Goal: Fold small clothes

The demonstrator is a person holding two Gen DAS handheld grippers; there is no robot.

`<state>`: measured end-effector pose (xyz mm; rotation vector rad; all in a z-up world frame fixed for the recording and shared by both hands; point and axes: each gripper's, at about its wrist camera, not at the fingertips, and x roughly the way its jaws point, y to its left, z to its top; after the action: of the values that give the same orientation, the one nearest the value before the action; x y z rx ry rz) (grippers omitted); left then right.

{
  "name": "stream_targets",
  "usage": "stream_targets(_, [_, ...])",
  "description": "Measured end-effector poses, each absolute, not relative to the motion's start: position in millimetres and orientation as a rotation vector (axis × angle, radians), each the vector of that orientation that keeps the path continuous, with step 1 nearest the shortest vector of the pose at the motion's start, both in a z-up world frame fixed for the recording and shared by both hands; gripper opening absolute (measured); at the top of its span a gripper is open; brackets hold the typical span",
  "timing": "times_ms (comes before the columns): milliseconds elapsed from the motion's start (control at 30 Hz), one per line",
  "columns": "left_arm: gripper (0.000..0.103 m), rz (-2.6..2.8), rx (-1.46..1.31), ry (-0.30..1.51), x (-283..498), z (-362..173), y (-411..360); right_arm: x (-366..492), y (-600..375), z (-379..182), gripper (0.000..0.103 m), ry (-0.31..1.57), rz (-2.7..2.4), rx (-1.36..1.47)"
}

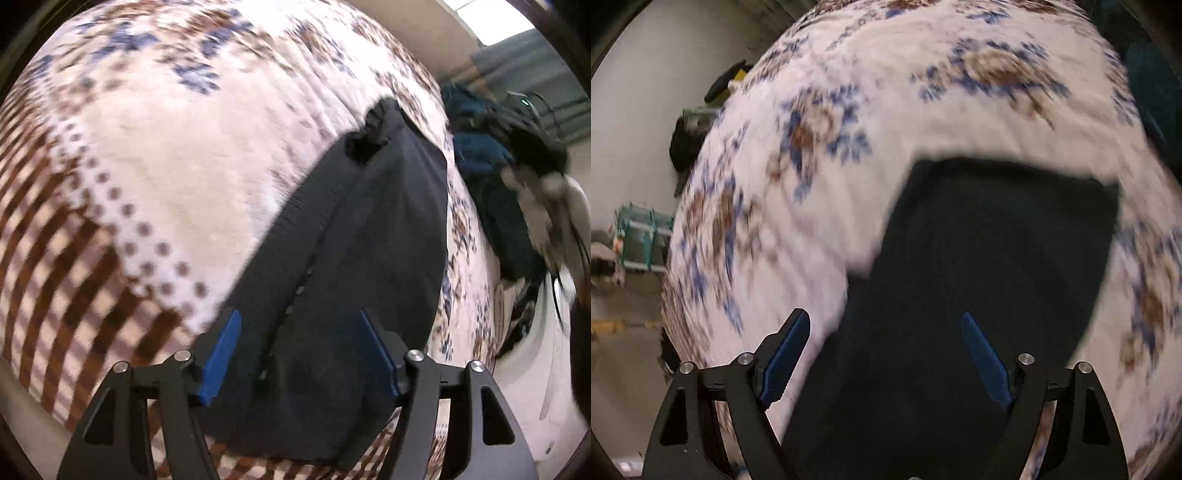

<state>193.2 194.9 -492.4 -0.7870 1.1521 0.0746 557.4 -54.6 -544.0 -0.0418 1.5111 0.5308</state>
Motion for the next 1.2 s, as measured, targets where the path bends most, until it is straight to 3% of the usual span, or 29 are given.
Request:
stream_targets(200, [0.063, -0.018, -0.623, 1.259, 225, -506, 158, 452, -129, -582, 0.086, 1.647, 0.440, 0.072])
stream_targets(267, [0.057, -0.038, -0.553, 1.299, 235, -518, 144, 425, -153, -602, 0.086, 1.703, 0.397, 0.163])
stream_targets(300, [0.043, -0.047, -0.530, 1.309, 235, -522, 139, 413, -165, -610, 0.086, 1.717, 0.372, 0.217])
stream_targets(333, [0.002, -0.038, -0.499, 1.334, 238, -528, 135, 401, -177, -617, 0.086, 1.734, 0.356, 0.274])
stream_targets(533, [0.001, -0.005, -0.445, 1.258, 223, -506, 149, 348, -227, -638, 0.086, 1.745, 0.254, 0.468])
stream_targets(767, [0.001, -0.078, -0.574, 1.260, 209, -507, 223, 286, -222, -637, 0.086, 1.741, 0.174, 0.481])
stream_targets(833, [0.003, -0.160, -0.673, 1.237, 213, -502, 236, 265, -215, -628, 0.086, 1.728, 0.135, 0.507])
stream_targets(900, [0.019, -0.253, -0.743, 1.251, 222, -504, 238, 249, -209, -619, 0.086, 1.713, 0.103, 0.534])
stream_targets(933, [0.047, -0.299, -0.757, 1.267, 227, -505, 234, 239, -204, -613, 0.086, 1.699, 0.070, 0.536])
stream_targets(967, [0.067, -0.354, -0.765, 1.287, 233, -508, 226, 233, -203, -610, 0.086, 1.689, 0.044, 0.528])
stream_targets(1200, [0.068, -0.469, -0.624, 1.416, 265, -528, 160, 206, -177, -617, 0.086, 1.631, -0.106, 0.531])
